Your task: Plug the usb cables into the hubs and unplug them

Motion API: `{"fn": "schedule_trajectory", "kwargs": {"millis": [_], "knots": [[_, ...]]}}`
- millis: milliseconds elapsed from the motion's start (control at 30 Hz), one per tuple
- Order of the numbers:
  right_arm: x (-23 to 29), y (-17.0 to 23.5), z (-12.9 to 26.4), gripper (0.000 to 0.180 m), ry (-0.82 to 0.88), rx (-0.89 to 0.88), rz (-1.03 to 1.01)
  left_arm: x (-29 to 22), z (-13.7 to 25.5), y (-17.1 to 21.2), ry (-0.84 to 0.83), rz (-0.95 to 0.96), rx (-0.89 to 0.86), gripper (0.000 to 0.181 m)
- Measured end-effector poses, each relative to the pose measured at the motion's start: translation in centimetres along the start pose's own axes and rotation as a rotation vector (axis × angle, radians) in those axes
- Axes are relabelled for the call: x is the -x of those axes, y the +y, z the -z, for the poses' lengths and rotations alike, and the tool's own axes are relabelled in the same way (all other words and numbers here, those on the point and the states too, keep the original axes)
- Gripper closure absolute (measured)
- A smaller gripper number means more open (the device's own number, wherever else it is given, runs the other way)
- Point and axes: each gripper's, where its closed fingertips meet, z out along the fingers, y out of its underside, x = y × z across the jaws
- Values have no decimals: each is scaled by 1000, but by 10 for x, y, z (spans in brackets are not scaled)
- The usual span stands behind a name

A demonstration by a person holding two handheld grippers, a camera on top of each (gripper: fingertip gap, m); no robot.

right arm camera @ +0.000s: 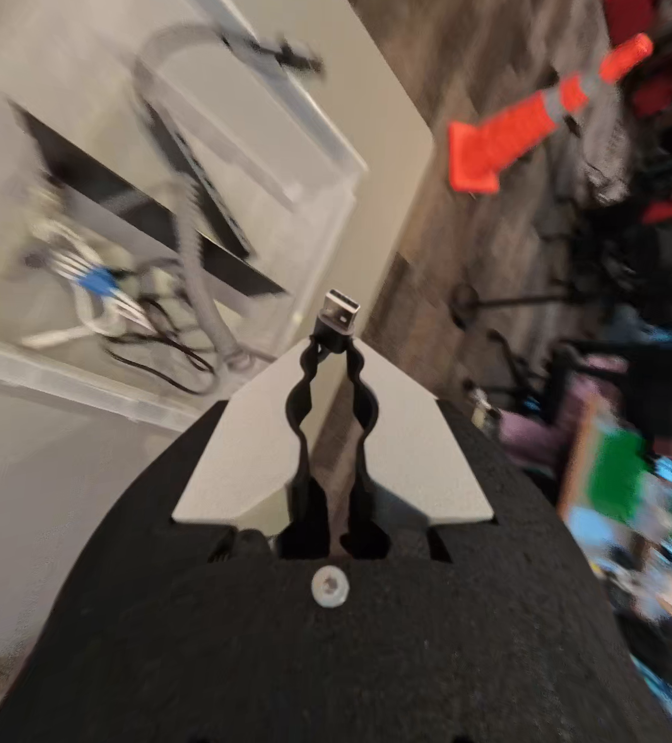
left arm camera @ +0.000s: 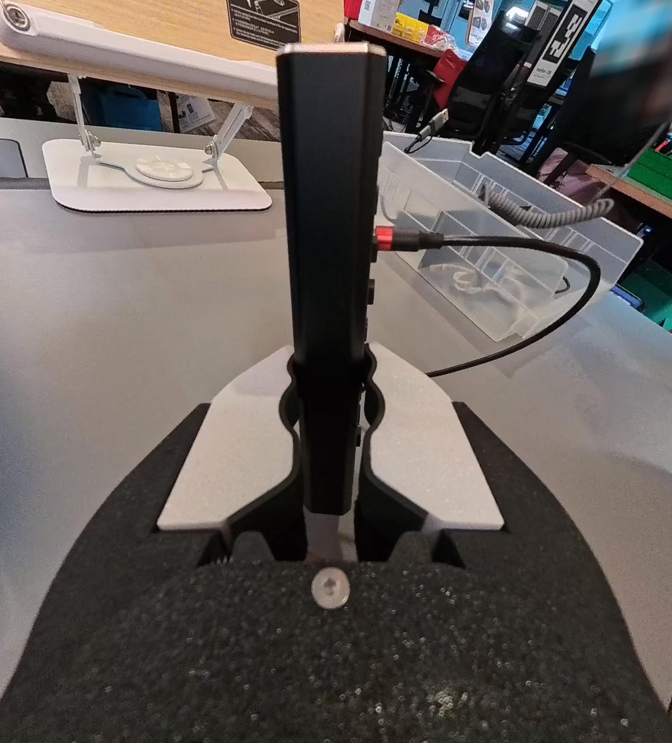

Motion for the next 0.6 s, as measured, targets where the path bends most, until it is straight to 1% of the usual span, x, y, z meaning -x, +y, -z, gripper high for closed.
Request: {"fn": "schedule_trajectory", "kwargs": {"millis": [33,100,200,267,333,433,533,600], "knots": [[-3,9,0,166,29,36,23,0,0,0,1,-1,-1,153],[6,9,11,167,-11,-6,19,-1,1,-1,1,-4,-5,153],[10,4,33,168,12,-57,18,-1,0,-1,3,-1,-2,153],[18,-1,37,171,10,-77,40,-3,-1,1,7,2,2,153],[35,-5,26,171,-32,-71,75,-5,-2,1,14,0,4,153],[53,-4,-6,172,-66,-29,100,-10,-2,0,18,-15,2,153],[85,-10,-37,175,-215,-33,55,-13,-2,-1,20,-25,1,153],[112,-17,-51,175,-325,-62,59,-13,-1,-1,21,-26,1,153]]}}
